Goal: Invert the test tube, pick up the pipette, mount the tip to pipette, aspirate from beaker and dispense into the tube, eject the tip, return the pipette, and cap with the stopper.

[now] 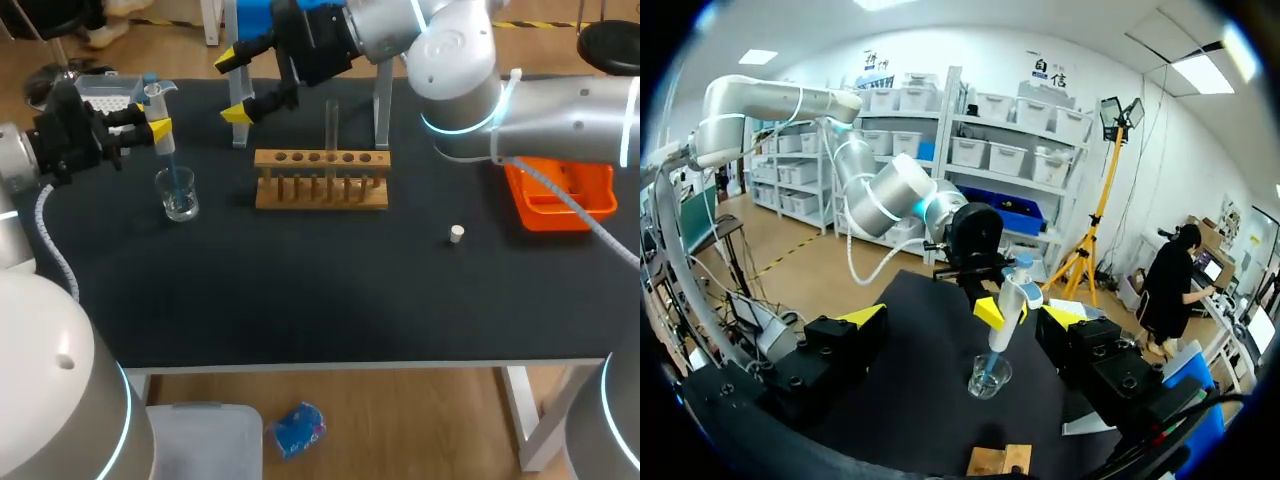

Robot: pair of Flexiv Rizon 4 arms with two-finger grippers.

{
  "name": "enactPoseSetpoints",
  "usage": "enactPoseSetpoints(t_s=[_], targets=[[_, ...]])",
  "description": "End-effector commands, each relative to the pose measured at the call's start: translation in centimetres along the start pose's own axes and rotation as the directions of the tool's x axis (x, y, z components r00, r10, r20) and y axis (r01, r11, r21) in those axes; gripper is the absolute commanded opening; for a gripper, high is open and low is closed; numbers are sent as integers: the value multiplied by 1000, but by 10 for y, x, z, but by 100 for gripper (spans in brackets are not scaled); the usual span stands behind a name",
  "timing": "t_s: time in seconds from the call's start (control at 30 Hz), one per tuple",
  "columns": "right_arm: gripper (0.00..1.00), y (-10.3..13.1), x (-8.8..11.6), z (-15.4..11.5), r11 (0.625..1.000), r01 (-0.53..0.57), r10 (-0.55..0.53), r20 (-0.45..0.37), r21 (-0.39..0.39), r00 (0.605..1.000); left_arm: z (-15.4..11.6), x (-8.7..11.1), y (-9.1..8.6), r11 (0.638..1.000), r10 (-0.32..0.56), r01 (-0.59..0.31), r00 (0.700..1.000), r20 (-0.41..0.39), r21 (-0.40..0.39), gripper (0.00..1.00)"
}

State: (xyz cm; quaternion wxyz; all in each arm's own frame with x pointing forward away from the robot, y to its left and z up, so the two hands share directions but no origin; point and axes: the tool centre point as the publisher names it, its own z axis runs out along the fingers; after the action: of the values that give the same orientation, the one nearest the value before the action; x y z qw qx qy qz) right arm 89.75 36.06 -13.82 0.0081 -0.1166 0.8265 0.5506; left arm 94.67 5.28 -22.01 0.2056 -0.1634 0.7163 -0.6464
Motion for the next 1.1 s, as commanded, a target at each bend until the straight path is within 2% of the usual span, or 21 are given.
enactPoseSetpoints(t_s=[0.03,0.07,0.1,0.5,0.7,0.77,1.1], targets=[[29,6,-15,13,1000,-1,1,-20,-11,1000,0,0,0,1000,2,-2,1000,1,1,0],[6,8,-16,15,1000,-8,7,-20,-23,1000,0,0,0,1000,2,-2,1000,1,1,0],[0,10,-18,17,1000,-14,13,-21,-26,1000,0,0,0,1000,2,-2,1000,1,1,0],[0,35,-31,34,999,12,-15,-72,-44,997,0,0,0,1000,2,-2,1000,1,1,0],[0,45,-37,44,994,-13,1,-111,-112,994,0,0,0,1000,2,-2,1000,1,1,0],[0,49,-39,47,985,-37,15,-129,-166,991,0,0,0,1000,2,-2,1000,1,1,0],[0,49,-39,47,985,-37,15,-129,-166,991,0,0,0,1000,2,-2,1000,1,1,0]])
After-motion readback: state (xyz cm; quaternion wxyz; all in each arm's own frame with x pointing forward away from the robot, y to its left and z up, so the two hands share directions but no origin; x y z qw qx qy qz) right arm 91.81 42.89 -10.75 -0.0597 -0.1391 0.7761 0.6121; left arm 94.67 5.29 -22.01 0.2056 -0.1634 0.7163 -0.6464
